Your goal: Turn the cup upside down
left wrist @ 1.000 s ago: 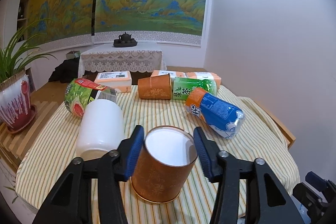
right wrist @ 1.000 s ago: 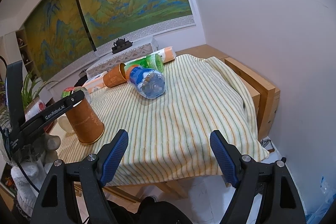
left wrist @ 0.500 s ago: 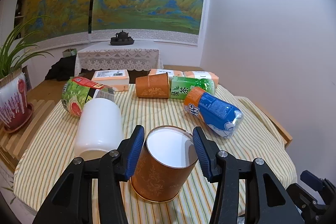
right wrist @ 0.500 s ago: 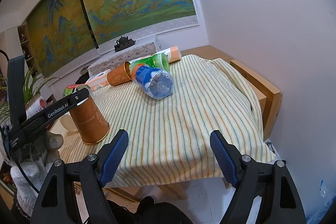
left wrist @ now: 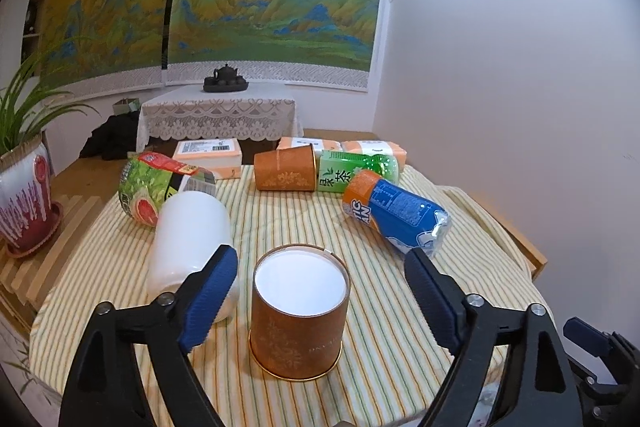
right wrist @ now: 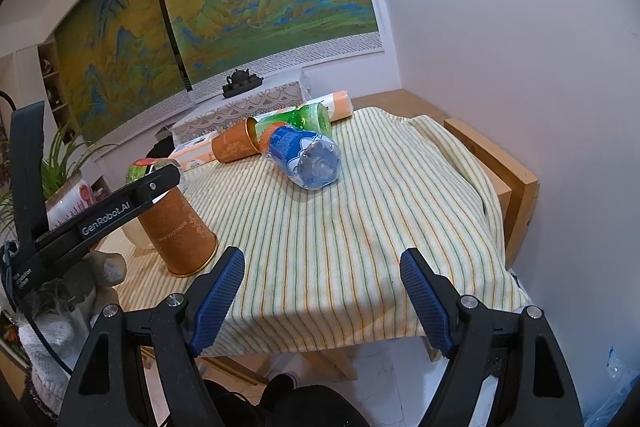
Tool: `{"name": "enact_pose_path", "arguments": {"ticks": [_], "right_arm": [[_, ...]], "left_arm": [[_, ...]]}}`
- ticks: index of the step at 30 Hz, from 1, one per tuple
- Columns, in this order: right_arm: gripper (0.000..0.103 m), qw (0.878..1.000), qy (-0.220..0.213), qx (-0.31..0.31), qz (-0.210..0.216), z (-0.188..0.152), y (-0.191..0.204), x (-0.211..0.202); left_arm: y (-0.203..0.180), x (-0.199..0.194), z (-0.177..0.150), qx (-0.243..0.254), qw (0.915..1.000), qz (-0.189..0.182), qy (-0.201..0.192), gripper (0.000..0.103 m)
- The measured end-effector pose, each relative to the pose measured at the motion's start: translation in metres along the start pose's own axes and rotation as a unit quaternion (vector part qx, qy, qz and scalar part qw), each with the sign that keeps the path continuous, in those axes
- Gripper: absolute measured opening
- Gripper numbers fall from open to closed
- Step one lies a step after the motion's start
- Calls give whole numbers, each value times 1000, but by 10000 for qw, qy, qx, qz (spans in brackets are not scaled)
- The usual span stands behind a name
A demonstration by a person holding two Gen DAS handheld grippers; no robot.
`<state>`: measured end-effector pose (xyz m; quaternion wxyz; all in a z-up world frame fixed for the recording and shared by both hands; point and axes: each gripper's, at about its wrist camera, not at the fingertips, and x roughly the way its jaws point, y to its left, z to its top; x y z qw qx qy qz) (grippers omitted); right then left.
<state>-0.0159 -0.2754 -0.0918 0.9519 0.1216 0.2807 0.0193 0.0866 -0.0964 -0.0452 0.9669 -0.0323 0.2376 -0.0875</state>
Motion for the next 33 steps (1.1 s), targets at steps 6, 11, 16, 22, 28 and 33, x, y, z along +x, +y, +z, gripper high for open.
{"name": "enact_pose_path", "arguments": {"ticks": [6,11,16,22,28,33], "right_arm": [[77,10000,-11,-66,21,0,7,-1],[78,9999,-41,-157,54,0,17,0],[87,9993,-193,-309,64,1,33,-2],[94,9973,-441,-585,85,5,59,-6],[98,9949,-698,-722,74,11,79,-10],[101,9933,-830,-795,83,13,91,-13]], "left_arm": [[7,-11,-2,15,10000,1,21,94],[20,-23,-8,-1,9999,93,79,95],[39,-42,-10,-52,9996,259,127,95],[56,-76,-8,4,9987,503,-49,99],[64,-110,-7,110,9971,712,-261,102],[73,-129,-10,-34,9965,790,-273,102]]}}
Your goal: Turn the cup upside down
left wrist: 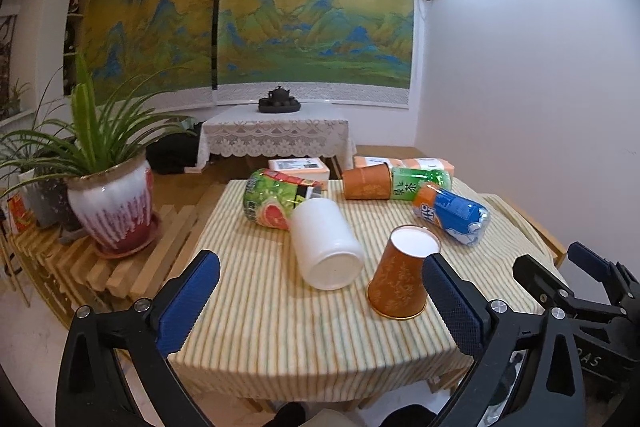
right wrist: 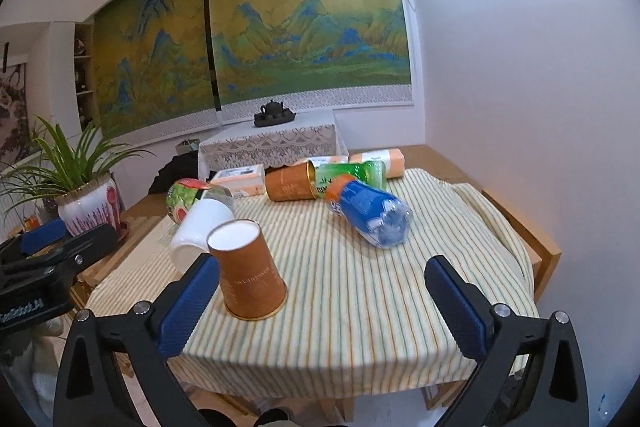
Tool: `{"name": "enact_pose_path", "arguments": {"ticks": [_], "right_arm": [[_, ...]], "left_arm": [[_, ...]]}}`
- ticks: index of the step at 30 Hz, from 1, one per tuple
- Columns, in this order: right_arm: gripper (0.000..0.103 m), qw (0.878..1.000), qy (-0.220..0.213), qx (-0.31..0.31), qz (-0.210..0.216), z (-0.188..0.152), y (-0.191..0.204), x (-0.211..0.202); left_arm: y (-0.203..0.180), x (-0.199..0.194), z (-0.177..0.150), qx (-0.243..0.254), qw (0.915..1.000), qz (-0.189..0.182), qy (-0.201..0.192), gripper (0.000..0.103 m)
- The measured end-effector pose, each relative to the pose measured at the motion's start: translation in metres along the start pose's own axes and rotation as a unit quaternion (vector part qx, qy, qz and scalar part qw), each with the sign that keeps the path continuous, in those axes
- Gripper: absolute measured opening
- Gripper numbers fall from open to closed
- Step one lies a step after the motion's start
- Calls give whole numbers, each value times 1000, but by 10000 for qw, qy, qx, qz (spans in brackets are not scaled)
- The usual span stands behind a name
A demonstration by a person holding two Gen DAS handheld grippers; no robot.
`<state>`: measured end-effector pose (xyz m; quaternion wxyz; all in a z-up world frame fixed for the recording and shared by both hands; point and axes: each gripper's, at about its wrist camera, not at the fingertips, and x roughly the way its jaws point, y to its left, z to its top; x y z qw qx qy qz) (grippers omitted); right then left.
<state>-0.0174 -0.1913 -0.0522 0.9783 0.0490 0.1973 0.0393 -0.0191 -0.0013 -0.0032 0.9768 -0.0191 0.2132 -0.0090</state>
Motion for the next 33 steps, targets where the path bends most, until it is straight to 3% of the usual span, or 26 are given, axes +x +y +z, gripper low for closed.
{"name": "enact_pose_path", "arguments": {"ticks": [17,33], "right_arm": [[101,9983,-417,-395,-127,2,30,-26],[101,9982,-480,-331,-147,3,29,-33]], "left_arm": [[22,-29,-10,-242,9990,377,-63,102],[16,-30,-7,-214,9991,350,-71,102]]}}
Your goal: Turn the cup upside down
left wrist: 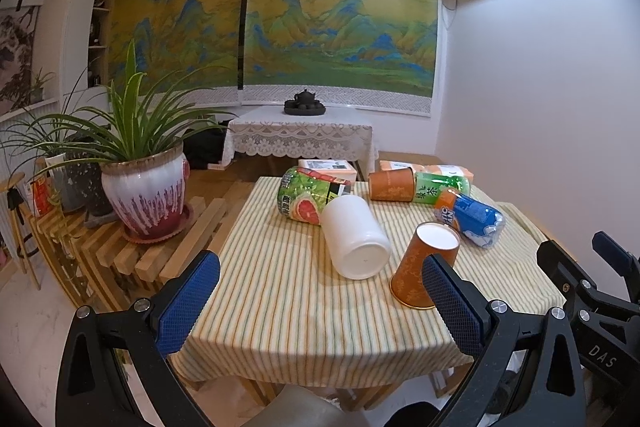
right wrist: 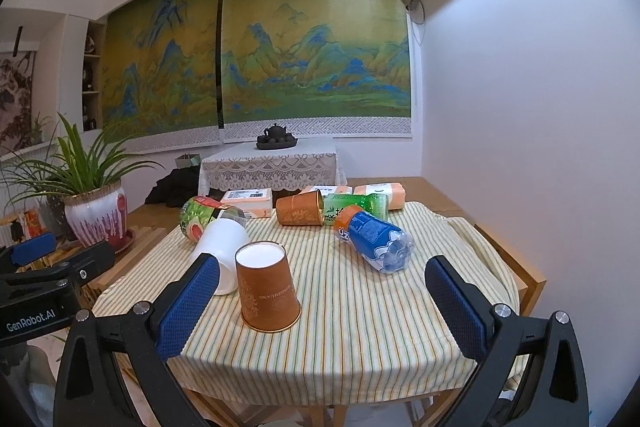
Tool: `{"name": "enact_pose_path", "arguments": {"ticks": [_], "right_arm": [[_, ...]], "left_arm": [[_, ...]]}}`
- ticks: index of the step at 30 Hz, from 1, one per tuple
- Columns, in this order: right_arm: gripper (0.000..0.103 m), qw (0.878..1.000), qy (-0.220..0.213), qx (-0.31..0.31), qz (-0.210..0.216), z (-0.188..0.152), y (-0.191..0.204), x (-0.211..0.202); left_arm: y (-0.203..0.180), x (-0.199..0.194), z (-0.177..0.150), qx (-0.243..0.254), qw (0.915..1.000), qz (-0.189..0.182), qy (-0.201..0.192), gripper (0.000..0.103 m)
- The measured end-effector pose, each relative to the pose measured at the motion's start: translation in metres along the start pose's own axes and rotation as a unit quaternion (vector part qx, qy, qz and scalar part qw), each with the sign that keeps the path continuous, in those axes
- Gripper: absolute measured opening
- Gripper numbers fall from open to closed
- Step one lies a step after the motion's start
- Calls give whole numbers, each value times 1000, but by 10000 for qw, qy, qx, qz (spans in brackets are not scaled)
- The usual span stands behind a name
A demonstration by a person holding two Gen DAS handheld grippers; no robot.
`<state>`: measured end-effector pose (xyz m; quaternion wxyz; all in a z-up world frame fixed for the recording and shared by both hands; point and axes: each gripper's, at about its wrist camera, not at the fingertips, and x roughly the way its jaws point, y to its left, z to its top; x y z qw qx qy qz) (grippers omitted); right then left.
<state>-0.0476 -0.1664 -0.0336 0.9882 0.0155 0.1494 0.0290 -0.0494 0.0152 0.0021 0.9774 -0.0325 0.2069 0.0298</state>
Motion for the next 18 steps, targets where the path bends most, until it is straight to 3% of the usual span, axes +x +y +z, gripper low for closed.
{"name": "enact_pose_path", "arguments": {"ticks": [18], "right_arm": [[102,9999,38,130,20,4,-10,1]], "left_arm": [[0,2,-1,-11,10000,-2,20,102]]}}
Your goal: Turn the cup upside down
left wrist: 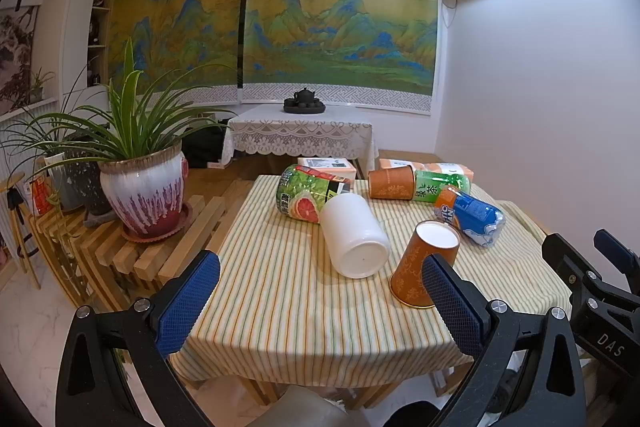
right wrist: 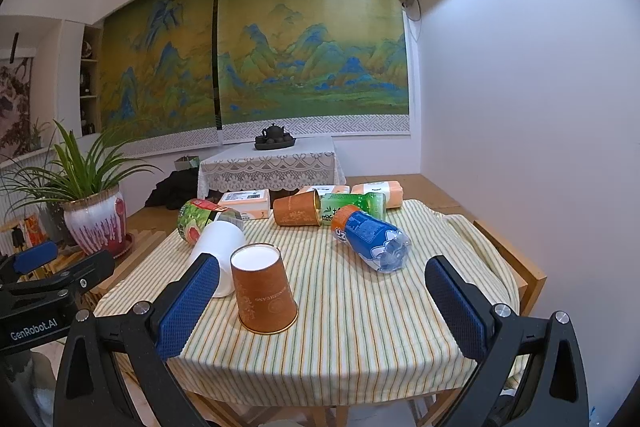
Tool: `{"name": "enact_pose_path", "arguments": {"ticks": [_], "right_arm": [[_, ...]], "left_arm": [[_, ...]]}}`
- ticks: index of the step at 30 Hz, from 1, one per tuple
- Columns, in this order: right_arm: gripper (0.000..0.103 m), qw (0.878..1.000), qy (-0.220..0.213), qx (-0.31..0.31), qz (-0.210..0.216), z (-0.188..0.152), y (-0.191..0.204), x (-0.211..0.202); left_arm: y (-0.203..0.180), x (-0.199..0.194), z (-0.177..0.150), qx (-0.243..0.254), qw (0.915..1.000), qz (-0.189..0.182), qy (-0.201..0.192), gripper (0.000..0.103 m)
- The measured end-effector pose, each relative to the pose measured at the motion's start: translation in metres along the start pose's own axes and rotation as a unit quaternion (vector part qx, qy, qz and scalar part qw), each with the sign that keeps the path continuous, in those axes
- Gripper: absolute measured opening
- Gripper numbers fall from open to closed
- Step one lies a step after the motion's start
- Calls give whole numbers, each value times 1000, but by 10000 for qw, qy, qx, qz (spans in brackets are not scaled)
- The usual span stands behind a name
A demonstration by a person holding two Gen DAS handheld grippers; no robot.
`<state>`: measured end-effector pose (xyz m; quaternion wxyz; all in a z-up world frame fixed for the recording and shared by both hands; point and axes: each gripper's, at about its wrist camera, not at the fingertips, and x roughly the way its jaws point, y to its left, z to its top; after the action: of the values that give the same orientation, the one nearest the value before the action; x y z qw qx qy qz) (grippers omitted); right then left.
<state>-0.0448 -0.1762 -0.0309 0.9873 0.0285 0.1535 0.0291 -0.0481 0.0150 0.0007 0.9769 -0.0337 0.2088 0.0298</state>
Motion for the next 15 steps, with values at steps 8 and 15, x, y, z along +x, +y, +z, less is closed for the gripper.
{"name": "enact_pose_path", "arguments": {"ticks": [8,15], "right_arm": [[102,10000,14,7,7,0,-1,0],[102,10000,21,10,12,-1,-1,1]], "left_arm": [[0,0,0,8,10000,0,-1,102],[-1,2,0,19,10000,3,-1,102]]}}
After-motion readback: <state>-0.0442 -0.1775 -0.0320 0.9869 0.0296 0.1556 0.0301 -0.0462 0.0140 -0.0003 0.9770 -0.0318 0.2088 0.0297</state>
